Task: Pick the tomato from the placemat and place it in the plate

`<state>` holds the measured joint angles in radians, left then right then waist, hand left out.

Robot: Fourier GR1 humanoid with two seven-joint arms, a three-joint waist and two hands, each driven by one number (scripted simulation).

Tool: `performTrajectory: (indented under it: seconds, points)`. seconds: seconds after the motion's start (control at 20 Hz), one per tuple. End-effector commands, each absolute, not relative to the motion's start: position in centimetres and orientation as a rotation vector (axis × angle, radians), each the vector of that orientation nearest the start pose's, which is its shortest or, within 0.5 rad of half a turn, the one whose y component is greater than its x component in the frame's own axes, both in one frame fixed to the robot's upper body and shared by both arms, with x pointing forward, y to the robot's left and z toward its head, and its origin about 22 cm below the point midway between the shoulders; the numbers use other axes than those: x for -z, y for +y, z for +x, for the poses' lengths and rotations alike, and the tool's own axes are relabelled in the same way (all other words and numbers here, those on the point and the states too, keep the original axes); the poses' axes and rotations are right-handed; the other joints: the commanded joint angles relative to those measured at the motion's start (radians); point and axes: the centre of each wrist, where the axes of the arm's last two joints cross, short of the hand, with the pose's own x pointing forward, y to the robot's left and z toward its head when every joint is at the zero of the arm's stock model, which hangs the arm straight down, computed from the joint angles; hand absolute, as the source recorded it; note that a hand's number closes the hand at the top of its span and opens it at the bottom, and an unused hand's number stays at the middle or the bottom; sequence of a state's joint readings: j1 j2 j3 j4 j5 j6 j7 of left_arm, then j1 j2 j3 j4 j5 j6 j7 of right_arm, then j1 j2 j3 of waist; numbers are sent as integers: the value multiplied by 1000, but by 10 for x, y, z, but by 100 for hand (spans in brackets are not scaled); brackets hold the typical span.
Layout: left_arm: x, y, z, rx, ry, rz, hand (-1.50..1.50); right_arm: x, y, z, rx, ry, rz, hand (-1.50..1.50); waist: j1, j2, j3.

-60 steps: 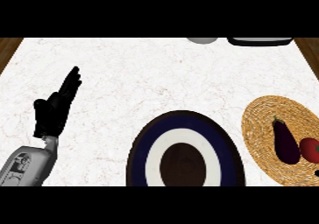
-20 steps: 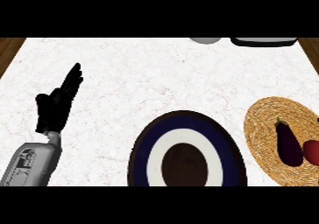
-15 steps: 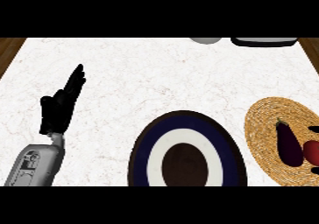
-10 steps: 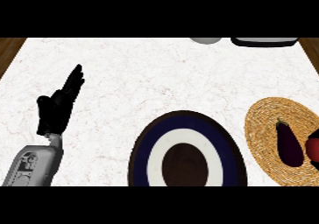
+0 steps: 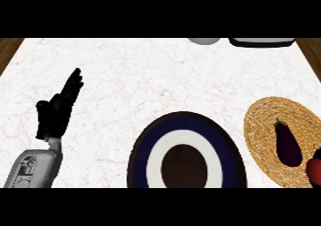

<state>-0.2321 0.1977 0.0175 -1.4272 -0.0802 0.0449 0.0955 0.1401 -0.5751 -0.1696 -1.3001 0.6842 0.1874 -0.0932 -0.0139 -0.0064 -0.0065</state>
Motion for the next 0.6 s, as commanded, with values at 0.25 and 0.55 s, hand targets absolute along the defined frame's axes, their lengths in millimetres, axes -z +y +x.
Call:
performTrajectory:
  seconds: [0.25, 0.55]
  points:
    - [-34, 264, 292, 209, -1539, 247, 0, -12, -422, 94, -888, -1209, -834, 150, -16, 0, 6]
    - [-39, 263, 291, 193, -1542, 257, 0, -70, -408, 93, -741, -1559, -872, 150, -19, -3, 5]
